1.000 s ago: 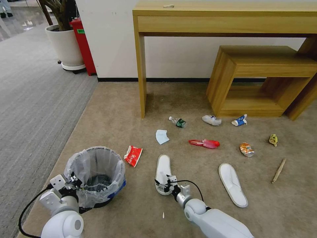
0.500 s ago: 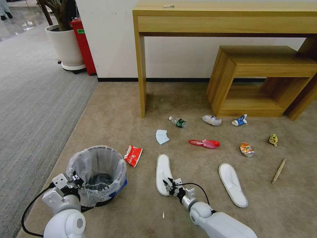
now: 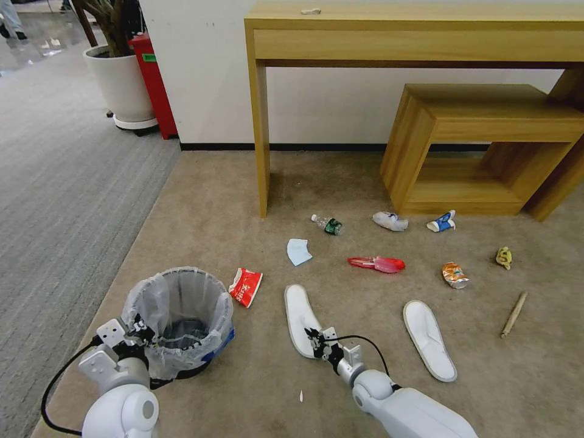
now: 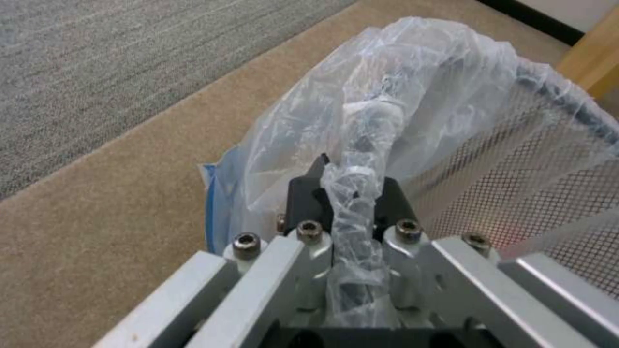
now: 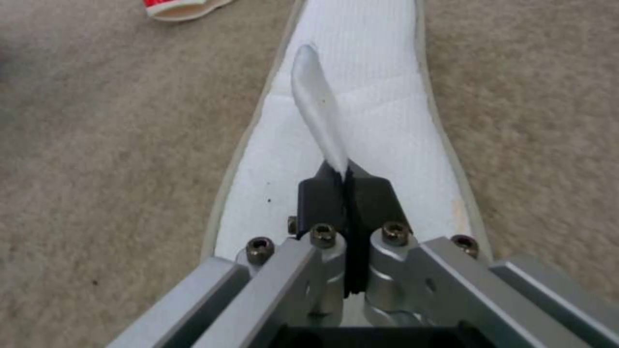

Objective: Pick up the trash bin and place the garbage on the floor into it.

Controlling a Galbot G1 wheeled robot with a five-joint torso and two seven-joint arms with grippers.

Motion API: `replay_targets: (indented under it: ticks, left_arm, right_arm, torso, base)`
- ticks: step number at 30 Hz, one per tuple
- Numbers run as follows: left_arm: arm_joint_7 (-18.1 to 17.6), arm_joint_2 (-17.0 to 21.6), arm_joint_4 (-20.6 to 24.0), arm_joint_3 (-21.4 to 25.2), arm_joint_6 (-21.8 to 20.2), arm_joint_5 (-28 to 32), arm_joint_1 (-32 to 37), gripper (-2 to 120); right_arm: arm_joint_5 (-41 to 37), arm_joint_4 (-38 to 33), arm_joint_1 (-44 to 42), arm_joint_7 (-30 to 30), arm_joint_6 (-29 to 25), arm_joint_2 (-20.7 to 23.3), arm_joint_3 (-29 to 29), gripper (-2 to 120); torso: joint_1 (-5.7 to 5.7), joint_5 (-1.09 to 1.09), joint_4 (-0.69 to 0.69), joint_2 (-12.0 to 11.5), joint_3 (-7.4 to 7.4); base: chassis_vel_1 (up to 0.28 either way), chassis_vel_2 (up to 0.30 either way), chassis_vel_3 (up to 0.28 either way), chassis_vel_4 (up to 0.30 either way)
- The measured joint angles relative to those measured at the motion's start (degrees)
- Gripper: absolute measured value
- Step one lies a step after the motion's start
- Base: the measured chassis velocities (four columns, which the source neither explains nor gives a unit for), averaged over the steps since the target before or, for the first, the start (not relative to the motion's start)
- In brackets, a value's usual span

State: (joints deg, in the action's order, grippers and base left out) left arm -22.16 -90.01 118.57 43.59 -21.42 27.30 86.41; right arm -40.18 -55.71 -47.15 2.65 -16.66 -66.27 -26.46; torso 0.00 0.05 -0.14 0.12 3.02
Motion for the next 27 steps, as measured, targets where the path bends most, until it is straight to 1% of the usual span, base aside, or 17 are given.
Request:
replay_targets:
  ticks: [6,9,10,13,15,17,18,19,21,22,25,26,27]
  left_arm:
    - [0.1,-0.1,-0.4,-0.1,0.0,-0.4,-0.2,3]
    - [0.1,-0.1,-1.0,-0.1,0.1,-0.6,-0.3,3]
    - [0.1,-0.1,-1.0,-0.1,0.1,-0.6,-0.3,3]
    - [0.2,-0.1,-1.2,-0.3,0.2,-0.8,-0.2,3]
    - [0.2,0.0,-1.2,-0.4,0.2,-0.8,-0.1,3]
    - [0.3,0.1,-1.1,-0.7,0.2,-0.8,0.1,3]
    - [0.3,0.2,-0.9,-0.8,0.2,-0.8,0.1,3]
    - [0.3,0.2,-0.9,-0.8,0.2,-0.8,0.1,3]
    - [0.3,0.3,-0.5,-1.1,0.0,-0.7,0.1,3]
    - [0.3,0.3,-0.5,-1.1,0.0,-0.7,0.1,3]
    - [0.3,0.9,0.5,-1.3,-0.8,0.1,0.3,3]
    - [0.3,0.9,0.5,-1.3,-0.8,0.1,0.3,3]
    - [0.2,1.1,1.0,-1.3,-1.0,0.5,0.4,3]
  right_arm:
    - [0.4,-0.9,-0.9,1.5,-1.2,1.8,1.4,0]
    - [0.3,-3.0,-1.8,3.5,-2.9,4.3,3.1,0]
    - [0.3,-3.0,-1.8,3.5,-2.9,4.3,3.1,0]
    - [0.1,-7.6,-3.0,6.1,-4.9,7.7,5.5,0]
    - [-0.1,-8.9,-3.3,6.6,-5.3,8.4,6.1,0]
    - [-1.2,-15.1,-3.9,8.2,-6.8,10.9,8.2,0]
    - [-1.6,-17.1,-4.1,8.4,-7.0,11.5,8.9,0]
    - [-1.6,-17.1,-4.1,8.4,-7.0,11.5,8.9,0]
    - [-2.3,-21.8,-4.3,8.7,-7.3,12.8,10.1,0]
    - [-2.3,-21.8,-4.3,8.7,-7.3,12.8,10.1,0]
    - [-2.8,-27.5,-4.2,8.8,-7.4,14.4,11.3,0]
    - [-2.8,-27.5,-4.2,8.8,-7.4,14.4,11.3,0]
    - [-2.8,-29.1,-4.0,8.8,-7.2,14.7,11.6,0]
  torso:
    - [0.00,0.01,0.00,0.0,0.00]
    - [0.00,0.00,0.00,0.0,0.00]
    - [0.00,0.00,0.00,0.0,0.00]
    - [0.00,0.00,0.00,0.0,0.00]
    - [0.00,-0.01,-0.01,0.0,0.00]
    - [0.00,0.01,0.01,0.0,0.00]
    - [0.00,-0.01,0.00,0.0,0.00]
    - [0.00,-0.01,0.00,0.0,0.00]
    - [0.00,0.01,0.00,0.0,0.00]
    - [0.00,0.01,0.00,0.0,0.00]
    - [0.00,0.00,0.00,0.0,0.00]
    - [0.00,0.00,0.00,0.0,0.00]
    - [0.00,0.00,0.00,0.0,0.00]
  base:
    - [0.000,0.000,0.000,0.000]
    - [0.000,0.000,0.000,0.000]
    - [0.000,0.000,0.000,0.000]
    - [0.000,0.000,0.000,0.000]
    - [0.000,0.000,0.000,0.000]
    - [0.000,0.000,0.000,0.000]
    - [0.000,0.000,0.000,0.000]
    - [0.000,0.000,0.000,0.000]
    - [0.000,0.000,0.000,0.000]
    - [0.000,0.000,0.000,0.000]
    - [0.000,0.000,0.000,0.000]
    - [0.000,0.000,0.000,0.000]
    - [0.000,0.000,0.000,0.000]
